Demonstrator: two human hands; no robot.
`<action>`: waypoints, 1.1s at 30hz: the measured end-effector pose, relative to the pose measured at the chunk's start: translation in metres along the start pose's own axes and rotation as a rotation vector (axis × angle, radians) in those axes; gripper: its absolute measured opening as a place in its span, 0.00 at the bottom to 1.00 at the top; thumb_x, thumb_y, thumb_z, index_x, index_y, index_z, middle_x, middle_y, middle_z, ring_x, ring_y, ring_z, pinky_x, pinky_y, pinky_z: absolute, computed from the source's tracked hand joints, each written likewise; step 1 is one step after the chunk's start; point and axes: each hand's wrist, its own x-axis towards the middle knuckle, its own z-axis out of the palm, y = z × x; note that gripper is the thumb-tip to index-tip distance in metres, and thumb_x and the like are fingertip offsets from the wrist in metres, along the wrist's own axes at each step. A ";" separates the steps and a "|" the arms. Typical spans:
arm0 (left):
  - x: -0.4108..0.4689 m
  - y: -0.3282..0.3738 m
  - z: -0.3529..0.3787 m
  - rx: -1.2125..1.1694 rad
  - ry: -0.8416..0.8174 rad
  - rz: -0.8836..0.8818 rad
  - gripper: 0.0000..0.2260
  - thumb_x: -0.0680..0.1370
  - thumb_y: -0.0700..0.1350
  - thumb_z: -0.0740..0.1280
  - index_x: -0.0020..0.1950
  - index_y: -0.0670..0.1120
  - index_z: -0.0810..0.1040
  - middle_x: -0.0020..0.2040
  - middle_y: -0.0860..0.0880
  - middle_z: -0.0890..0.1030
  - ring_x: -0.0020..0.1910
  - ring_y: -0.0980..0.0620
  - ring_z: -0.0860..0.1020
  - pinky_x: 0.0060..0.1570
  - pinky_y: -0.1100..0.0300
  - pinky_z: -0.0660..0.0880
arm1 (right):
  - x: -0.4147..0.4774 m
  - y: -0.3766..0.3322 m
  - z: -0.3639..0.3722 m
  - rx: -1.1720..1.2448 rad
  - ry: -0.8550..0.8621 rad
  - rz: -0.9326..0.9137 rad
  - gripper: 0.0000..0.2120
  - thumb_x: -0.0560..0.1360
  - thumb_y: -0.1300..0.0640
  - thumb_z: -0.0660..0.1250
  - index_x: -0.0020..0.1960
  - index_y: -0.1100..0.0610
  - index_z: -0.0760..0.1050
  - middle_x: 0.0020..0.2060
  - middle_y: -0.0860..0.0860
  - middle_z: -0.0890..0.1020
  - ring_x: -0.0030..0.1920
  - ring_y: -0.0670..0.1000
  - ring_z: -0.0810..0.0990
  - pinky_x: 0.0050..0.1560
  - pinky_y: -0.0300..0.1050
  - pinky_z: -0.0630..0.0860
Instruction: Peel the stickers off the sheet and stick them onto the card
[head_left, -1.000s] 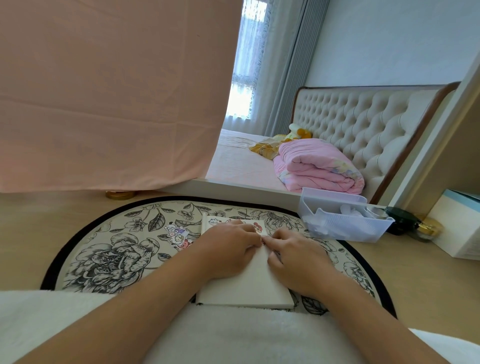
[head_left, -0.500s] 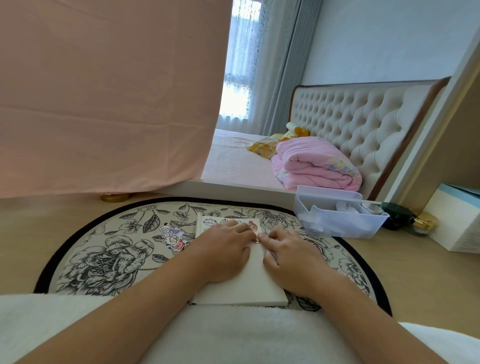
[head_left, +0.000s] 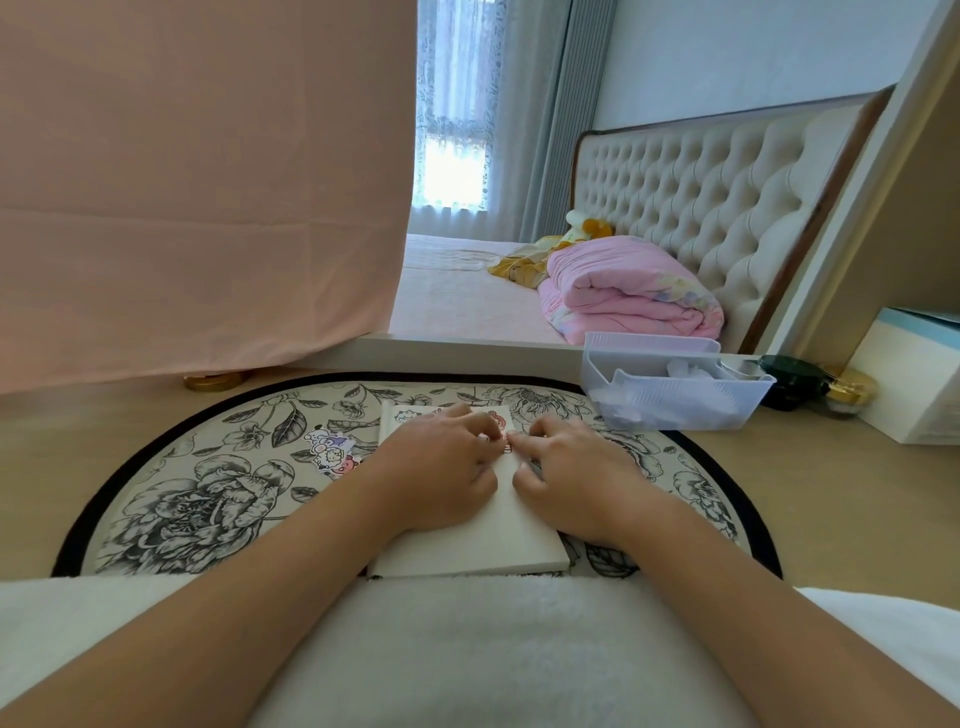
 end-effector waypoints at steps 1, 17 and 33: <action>-0.001 0.000 0.000 -0.023 0.009 0.005 0.25 0.74 0.55 0.48 0.62 0.55 0.79 0.64 0.60 0.75 0.63 0.55 0.70 0.57 0.53 0.75 | 0.000 0.000 0.000 -0.001 -0.003 0.000 0.23 0.80 0.46 0.52 0.74 0.46 0.67 0.67 0.48 0.69 0.67 0.53 0.66 0.63 0.54 0.72; -0.009 0.011 -0.001 -0.079 -0.022 -0.043 0.24 0.80 0.55 0.49 0.75 0.61 0.66 0.63 0.56 0.71 0.64 0.56 0.66 0.62 0.51 0.71 | -0.007 0.013 -0.002 0.100 0.008 -0.033 0.24 0.81 0.44 0.53 0.76 0.43 0.66 0.67 0.45 0.70 0.69 0.51 0.65 0.68 0.54 0.69; -0.011 0.012 0.005 -0.152 0.089 -0.092 0.23 0.76 0.54 0.55 0.67 0.57 0.78 0.61 0.60 0.77 0.61 0.57 0.75 0.58 0.58 0.75 | -0.004 0.019 -0.004 0.130 0.022 -0.053 0.23 0.80 0.45 0.54 0.75 0.38 0.67 0.64 0.43 0.71 0.68 0.47 0.67 0.62 0.46 0.67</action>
